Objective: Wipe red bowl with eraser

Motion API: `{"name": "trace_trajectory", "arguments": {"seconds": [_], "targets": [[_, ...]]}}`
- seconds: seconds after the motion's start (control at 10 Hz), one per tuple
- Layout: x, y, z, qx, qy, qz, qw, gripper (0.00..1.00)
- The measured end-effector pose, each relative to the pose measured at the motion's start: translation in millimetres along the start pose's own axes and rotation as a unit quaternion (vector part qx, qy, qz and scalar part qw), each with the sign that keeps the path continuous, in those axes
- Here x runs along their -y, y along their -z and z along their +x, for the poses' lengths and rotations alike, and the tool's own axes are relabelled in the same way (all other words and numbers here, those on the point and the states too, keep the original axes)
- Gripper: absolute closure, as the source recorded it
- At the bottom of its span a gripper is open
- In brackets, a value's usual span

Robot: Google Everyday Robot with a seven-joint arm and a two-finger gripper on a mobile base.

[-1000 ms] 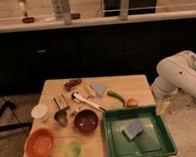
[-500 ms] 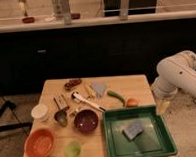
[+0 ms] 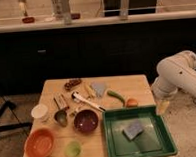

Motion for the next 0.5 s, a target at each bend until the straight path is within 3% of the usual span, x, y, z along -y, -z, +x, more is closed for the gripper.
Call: {"name": "trace_trajectory", "arguments": {"seconds": [0.5], "targets": [[0.6, 0.1, 0.2, -0.007, 0.000, 0.001, 1.0000, 0.20]]}}
